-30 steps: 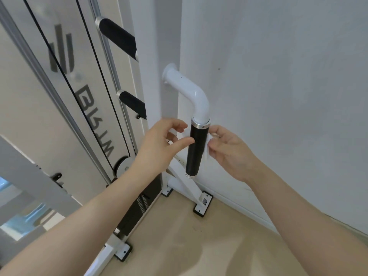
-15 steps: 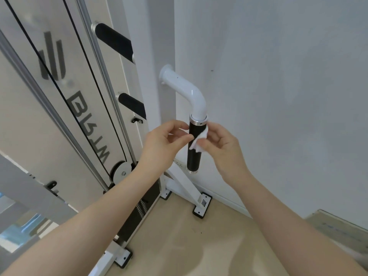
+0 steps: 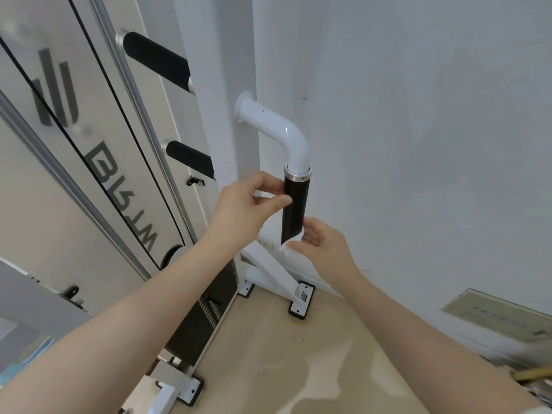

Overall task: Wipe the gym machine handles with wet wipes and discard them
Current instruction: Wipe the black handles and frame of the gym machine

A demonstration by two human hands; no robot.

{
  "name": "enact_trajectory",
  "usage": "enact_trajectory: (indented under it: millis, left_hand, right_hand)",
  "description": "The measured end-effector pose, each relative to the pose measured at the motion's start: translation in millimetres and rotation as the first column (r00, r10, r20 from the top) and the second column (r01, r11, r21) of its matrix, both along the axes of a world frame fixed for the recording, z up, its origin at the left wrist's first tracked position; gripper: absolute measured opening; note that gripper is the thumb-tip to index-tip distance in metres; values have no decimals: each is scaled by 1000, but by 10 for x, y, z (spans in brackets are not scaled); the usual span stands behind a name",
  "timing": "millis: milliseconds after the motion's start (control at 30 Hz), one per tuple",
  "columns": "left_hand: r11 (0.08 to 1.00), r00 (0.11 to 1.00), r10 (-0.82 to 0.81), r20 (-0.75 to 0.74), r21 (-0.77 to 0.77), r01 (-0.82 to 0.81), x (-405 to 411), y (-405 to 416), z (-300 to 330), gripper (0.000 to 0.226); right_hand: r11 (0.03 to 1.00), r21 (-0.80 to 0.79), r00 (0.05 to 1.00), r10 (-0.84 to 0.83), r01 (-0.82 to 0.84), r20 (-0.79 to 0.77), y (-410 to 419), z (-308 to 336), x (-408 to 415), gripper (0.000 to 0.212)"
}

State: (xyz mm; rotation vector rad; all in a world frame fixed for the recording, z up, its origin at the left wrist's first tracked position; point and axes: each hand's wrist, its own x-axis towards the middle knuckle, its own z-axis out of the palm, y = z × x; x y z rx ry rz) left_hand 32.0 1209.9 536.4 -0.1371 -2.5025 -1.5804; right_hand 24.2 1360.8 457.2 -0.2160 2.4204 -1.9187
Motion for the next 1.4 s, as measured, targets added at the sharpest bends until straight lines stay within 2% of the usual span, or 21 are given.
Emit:
enact_trajectory:
  millis: [133, 167, 300, 467, 600, 667, 733, 833, 1000, 1067, 1133, 1200, 1233, 1300, 1400]
  left_hand:
    - [1000, 1000, -26, -4, 17, 26, -48, -11, -16, 11]
    - [999, 999, -34, -3, 16, 34, -57, -11, -18, 11]
    - [999, 999, -53, -9, -3, 53, -95, -13, -26, 10]
    - [996, 996, -86, -7, 18, 86, -170, -2, -35, 11]
    - [993, 993, -120, 8, 18, 120, -197, -32, -20, 11]
    - [991, 991, -136, 7, -1, 136, -202, -45, -11, 10]
    - [990, 990, -144, 0, -12, 144, -213, -55, -4, 10]
    - [989, 989, -147, -9, 7, 147, -223, -64, -8, 10]
    - [992, 992, -126, -28, 6, 127, -180, -50, -56, 9]
    - [994, 994, -103, -45, 20, 104, -164, -23, -74, 10]
    - [994, 994, -94, -57, 49, 97, -164, -10, -87, 13]
    - [988, 991, -122, -45, 93, 126, -156, -28, -104, 10]
    - [977, 988, -152, -35, 143, 156, -150, -43, -106, 16]
    - [933, 975, -224, 3, 288, 214, -108, -96, -115, 28]
    - [845, 950, -306, 62, 477, 241, -60, -206, -152, 34]
  right_hand:
    - [964, -263, 989, -75, 39, -129, -57, 344, -73, 40]
    - [967, -251, 988, -88, 53, -127, -71, 297, -50, 40]
    - [994, -32, 994, -105, 105, 22, -118, 77, 62, 40]
    - [935, -302, 954, -245, 186, -172, -146, 383, -24, 40]
    - [966, -84, 969, -246, 243, -26, -249, -79, 89, 39]
    - [970, -6, 970, -243, 243, 4, -232, -114, 68, 39]
    - [960, -51, 958, -280, 277, -58, -219, 59, 19, 39]
    - [918, -239, 923, -356, 317, -142, -263, 212, 32, 38]
    - [923, -32, 923, -382, 384, 52, -406, -217, 139, 40]
    - [904, -61, 906, -422, 423, 38, -386, -146, 96, 38]
    - [847, -227, 865, -500, 480, -38, -411, 44, 156, 32]
    - [807, -263, 771, -587, 529, -249, -468, 234, 249, 24]
    - [805, -207, 700, -588, 557, -405, -471, 285, 271, 21]
    - [774, -32, 549, -477, 633, -687, -416, 340, 290, 24]
    - [725, 171, 404, -159, 667, -901, -259, 321, 274, 36]
